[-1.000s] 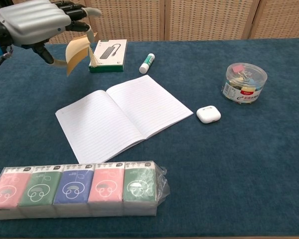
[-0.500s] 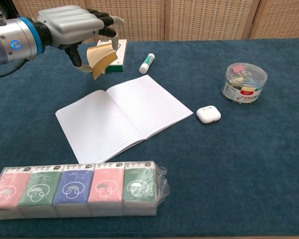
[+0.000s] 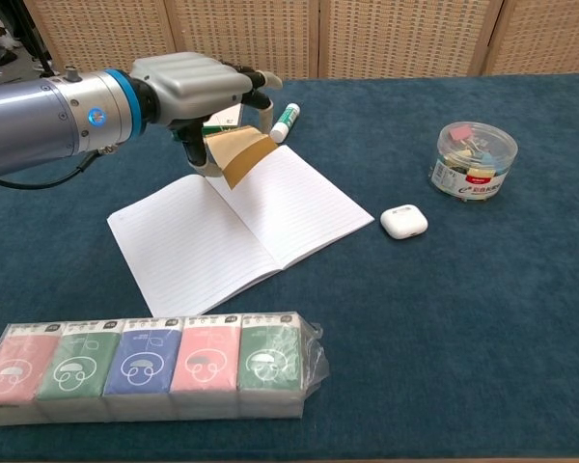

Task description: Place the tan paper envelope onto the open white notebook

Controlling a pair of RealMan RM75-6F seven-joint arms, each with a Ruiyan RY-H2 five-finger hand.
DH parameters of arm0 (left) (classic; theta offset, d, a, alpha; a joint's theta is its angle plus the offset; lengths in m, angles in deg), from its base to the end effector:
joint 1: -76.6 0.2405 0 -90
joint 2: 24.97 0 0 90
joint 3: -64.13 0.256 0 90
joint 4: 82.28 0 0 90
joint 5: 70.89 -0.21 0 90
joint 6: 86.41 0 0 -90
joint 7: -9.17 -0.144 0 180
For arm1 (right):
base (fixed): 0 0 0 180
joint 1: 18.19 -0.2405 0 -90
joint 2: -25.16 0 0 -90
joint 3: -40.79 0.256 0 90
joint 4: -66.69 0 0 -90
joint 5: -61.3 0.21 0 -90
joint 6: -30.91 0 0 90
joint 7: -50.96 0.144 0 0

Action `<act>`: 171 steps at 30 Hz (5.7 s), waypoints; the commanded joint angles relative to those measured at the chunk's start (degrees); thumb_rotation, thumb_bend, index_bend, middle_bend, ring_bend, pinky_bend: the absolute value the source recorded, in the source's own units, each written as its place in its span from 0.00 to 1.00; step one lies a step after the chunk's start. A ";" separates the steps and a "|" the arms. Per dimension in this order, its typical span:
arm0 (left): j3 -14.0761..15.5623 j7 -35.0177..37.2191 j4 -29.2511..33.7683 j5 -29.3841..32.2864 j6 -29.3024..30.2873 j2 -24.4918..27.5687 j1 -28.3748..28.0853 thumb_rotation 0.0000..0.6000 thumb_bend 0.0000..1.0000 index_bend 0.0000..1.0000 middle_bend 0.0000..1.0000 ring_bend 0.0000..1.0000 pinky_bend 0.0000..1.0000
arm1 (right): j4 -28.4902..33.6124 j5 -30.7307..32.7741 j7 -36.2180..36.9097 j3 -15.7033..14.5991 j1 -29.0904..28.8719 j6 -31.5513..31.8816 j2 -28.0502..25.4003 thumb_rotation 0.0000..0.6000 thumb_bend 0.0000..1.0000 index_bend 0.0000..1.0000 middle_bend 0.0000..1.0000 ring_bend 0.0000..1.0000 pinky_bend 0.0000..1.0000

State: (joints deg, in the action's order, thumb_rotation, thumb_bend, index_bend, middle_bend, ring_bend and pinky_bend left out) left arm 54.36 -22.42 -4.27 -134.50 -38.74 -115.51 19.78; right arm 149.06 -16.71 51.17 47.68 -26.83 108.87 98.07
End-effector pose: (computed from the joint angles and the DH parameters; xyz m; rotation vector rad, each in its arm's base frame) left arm -0.0790 0.3826 -0.0330 -2.1144 -0.4948 -0.8119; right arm -0.3374 -0.2180 0.1273 1.3124 -0.9661 0.8508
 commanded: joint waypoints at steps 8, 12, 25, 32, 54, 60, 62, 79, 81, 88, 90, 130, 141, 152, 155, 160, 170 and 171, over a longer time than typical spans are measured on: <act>-0.37 -7.80 3.48 12.40 -0.60 -2.08 -2.25 1.00 0.23 0.77 0.00 0.00 0.10 | 0.08 -0.14 -0.08 -0.16 -0.05 -0.14 0.00 1.00 0.00 0.00 0.00 0.00 0.00; 0.45 -13.28 4.08 16.47 1.72 -3.56 -3.65 1.00 0.23 0.77 0.00 0.00 0.10 | 0.08 -0.16 0.03 -0.19 -0.04 -0.18 -0.05 1.00 0.00 0.00 0.00 0.00 0.00; -0.13 -18.57 4.84 24.58 5.26 -7.15 -6.60 1.00 0.23 0.77 0.00 0.00 0.10 | 0.17 -0.09 0.48 -0.24 -0.02 -0.42 -0.28 1.00 0.00 0.00 0.00 0.00 0.00; -0.65 -22.38 5.08 30.42 8.44 -9.70 -8.14 1.00 0.22 0.77 0.00 0.00 0.10 | 0.24 -0.18 1.02 -0.27 0.10 -0.34 -0.58 1.00 0.00 0.00 0.00 0.00 0.00; -1.04 -24.97 2.03 37.21 11.14 -14.12 -9.69 1.00 0.21 0.77 0.00 0.00 0.10 | 0.25 -0.49 2.32 -0.32 0.34 -0.13 -1.16 1.00 0.00 0.00 0.00 0.00 0.00; -1.17 -24.71 2.84 37.88 10.65 -13.43 -9.50 1.00 0.19 0.65 0.00 0.00 0.10 | 0.32 -0.60 2.26 -0.34 0.37 -0.02 -1.16 1.00 0.00 0.00 0.00 0.00 0.00; -1.19 -24.13 3.10 37.65 10.48 -13.17 -9.29 1.00 0.18 0.61 0.00 0.00 0.10 | 0.33 -0.61 2.25 -0.33 0.40 0.06 -1.17 1.00 0.00 0.00 0.00 0.00 0.00; -1.16 -22.78 3.61 37.96 9.53 -12.15 -9.15 1.00 0.14 0.24 0.00 0.00 0.10 | 0.54 -0.64 2.42 -0.30 0.53 0.26 -1.33 1.00 0.00 0.00 0.00 0.00 0.00; -1.19 -22.81 4.01 37.98 9.48 -11.75 -9.26 1.00 0.14 0.22 0.00 0.00 0.10 | 0.52 -0.59 2.41 -0.30 0.56 0.25 -1.32 1.00 0.00 0.00 0.00 0.00 0.00; -1.40 -22.56 5.45 38.85 9.26 -10.61 -9.39 1.00 0.14 0.18 0.00 0.00 0.10 | 0.53 -0.60 2.39 -0.30 0.58 0.27 -1.38 1.00 0.00 0.00 0.00 0.00 0.00; -1.70 -22.13 6.51 39.04 9.18 -9.78 -9.36 1.00 0.14 0.17 0.00 0.00 0.10 | 0.50 -0.56 2.40 -0.28 0.58 0.25 -1.38 1.00 0.00 0.00 0.00 0.00 0.00; 2.93 23.67 0.83 5.97 -17.80 11.01 1.49 1.00 0.11 0.23 0.06 0.11 0.17 | -0.27 0.52 0.72 -0.22 -0.01 -1.14 -0.23 1.00 0.00 0.00 0.00 0.00 0.00; 4.32 22.10 -1.89 7.62 -18.04 8.00 -0.48 1.00 0.12 0.25 0.06 0.11 0.17 | -0.47 0.75 0.95 -0.14 -0.01 -1.30 -0.29 1.00 0.00 0.00 0.00 0.00 0.00; 5.45 20.05 -3.45 10.32 -18.55 6.28 -2.60 1.00 0.12 0.26 0.06 0.11 0.17 | -0.62 1.05 0.97 -0.07 -0.05 -1.54 -0.25 1.00 0.00 0.00 0.00 0.00 0.00; 5.65 19.65 -4.02 10.98 -18.57 5.76 -3.12 1.00 0.12 0.26 0.06 0.11 0.17 | -0.68 1.09 0.98 -0.05 -0.05 -1.55 -0.24 1.00 0.00 0.00 0.00 0.00 0.00; 6.25 18.68 -4.97 13.16 -18.80 5.20 -4.12 1.00 0.12 0.26 0.06 0.11 0.17 | -0.67 1.19 1.09 0.02 -0.03 -1.54 -0.27 1.00 0.00 0.00 0.00 0.00 0.00; 6.91 18.19 -5.92 15.34 -18.31 4.77 -4.84 1.00 0.12 0.26 0.06 0.11 0.17 | -0.75 1.23 1.16 0.00 -0.04 -1.64 -0.29 1.00 0.00 0.00 0.00 0.00 0.00; 6.90 18.21 -5.99 15.36 -18.27 4.69 -4.92 1.00 0.12 0.26 0.06 0.11 0.17 | -0.75 1.24 1.16 0.01 -0.04 -1.64 -0.29 1.00 0.00 0.00 0.00 0.00 0.00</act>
State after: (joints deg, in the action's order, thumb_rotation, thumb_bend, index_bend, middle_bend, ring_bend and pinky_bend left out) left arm 61.26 -4.22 -10.24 -119.16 -57.02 -110.80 14.88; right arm 148.31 -15.47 52.32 47.68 -26.86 107.22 97.78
